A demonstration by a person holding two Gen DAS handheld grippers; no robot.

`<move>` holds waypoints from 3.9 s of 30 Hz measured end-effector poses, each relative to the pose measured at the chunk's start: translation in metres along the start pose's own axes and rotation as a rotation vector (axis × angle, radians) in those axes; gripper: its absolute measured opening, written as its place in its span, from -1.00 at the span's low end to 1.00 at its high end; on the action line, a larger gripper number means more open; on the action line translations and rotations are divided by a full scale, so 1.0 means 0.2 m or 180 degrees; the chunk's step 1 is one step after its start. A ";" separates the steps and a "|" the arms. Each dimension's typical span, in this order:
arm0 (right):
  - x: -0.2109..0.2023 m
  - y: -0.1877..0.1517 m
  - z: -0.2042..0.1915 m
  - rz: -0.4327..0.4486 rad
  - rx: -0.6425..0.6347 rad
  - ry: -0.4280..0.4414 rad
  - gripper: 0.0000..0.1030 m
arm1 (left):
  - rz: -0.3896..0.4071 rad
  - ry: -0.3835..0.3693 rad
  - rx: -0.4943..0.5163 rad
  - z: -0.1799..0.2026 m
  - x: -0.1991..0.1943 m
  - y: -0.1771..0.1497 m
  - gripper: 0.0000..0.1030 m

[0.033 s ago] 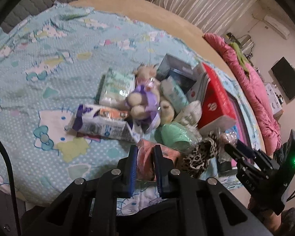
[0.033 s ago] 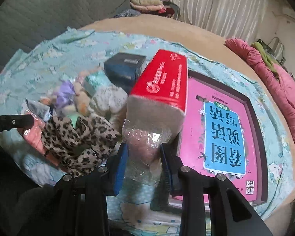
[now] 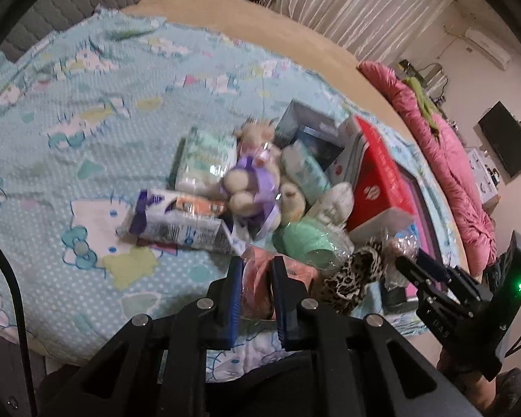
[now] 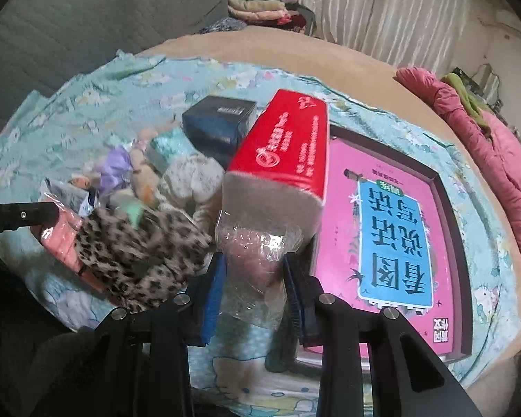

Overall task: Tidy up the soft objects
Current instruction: 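Grasp the pink cloth package with left tool while right tool grasps clear bag, then carry the pink package with left tool while right tool carries clear bag over tray, then open left tool onto the tray while right tool releases the clear bag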

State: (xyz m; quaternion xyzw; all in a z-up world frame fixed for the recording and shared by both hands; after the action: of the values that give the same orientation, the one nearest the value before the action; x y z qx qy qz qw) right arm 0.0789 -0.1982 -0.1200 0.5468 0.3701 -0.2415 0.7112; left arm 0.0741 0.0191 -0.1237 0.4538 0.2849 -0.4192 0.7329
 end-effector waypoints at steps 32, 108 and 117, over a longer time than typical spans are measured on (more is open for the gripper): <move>-0.36 0.00 0.61 0.0415 0.0844 -0.0298 -0.33 | 0.0243 -0.0233 0.0789 0.88 0.00 0.13 -0.69; -0.22 -0.36 1.11 -0.0032 0.1667 -0.0691 0.43 | -0.0395 0.0163 0.1350 1.22 0.51 -0.18 0.30; -0.30 -0.28 1.05 0.0067 0.1586 -0.0717 0.48 | -0.0313 0.0168 0.1276 1.16 0.40 -0.15 0.40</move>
State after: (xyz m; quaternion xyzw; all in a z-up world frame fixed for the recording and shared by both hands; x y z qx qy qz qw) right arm 0.0558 -0.4182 -0.0794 0.6784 0.2122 -0.3769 0.5939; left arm 0.0962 -0.2254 -0.1014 0.5870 0.2367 -0.4907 0.5989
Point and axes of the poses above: each gripper's, at about its wrist camera, not at the fingertips, and x roughly the way its jaws point, z to its right, y to its top, the point moved 9 cm from there along x, roughly the way its jaws point, and after that the axes turned 2 degrees about -x, right-handed, at the moved point
